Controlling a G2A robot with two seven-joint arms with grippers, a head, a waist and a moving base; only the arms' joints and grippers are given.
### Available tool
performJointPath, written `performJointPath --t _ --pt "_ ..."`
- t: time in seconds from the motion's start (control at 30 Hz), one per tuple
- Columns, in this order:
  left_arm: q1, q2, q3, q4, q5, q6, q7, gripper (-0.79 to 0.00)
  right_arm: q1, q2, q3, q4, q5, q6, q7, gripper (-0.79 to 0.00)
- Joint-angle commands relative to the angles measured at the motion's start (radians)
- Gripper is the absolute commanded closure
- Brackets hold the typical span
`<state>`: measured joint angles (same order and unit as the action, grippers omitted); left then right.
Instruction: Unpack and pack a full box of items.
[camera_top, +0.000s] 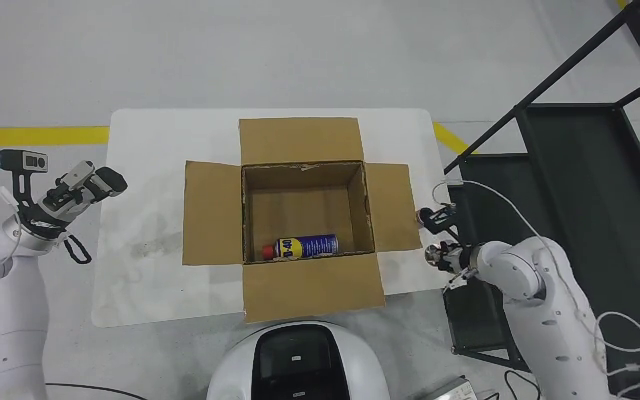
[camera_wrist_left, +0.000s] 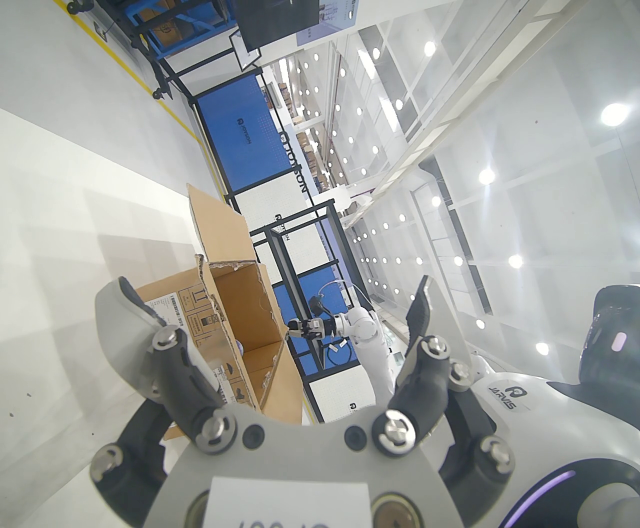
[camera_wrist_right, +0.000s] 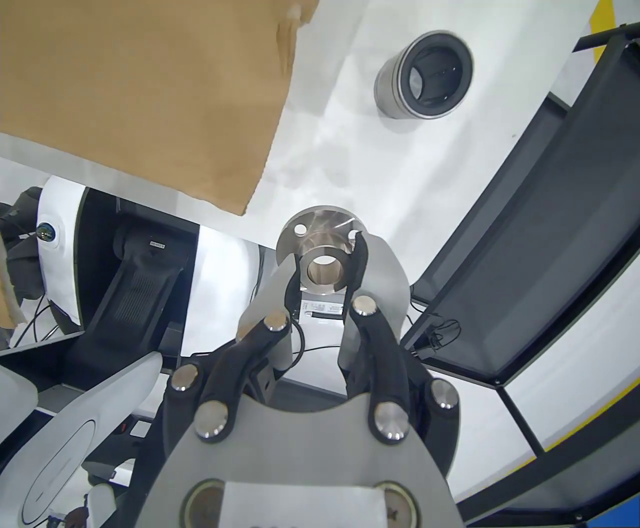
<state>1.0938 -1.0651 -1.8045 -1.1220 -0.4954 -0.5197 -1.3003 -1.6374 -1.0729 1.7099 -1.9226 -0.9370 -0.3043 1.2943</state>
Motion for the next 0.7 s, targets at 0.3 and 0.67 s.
performJointPath --t 0.3,0.67 --pt "0.0 0.0 0.0 0.0 0.0 0.0 0.0 -0.785 0.064 -0.003 -0.112 0.185 -0.015 0.009 -0.128 0.0" --pt "0.0 0.0 0.0 0.0 0.0 0.0 0.0 -0.785 0.174 -0.002 -0.167 0.36 -0.076 0.052 -0.21 0.0"
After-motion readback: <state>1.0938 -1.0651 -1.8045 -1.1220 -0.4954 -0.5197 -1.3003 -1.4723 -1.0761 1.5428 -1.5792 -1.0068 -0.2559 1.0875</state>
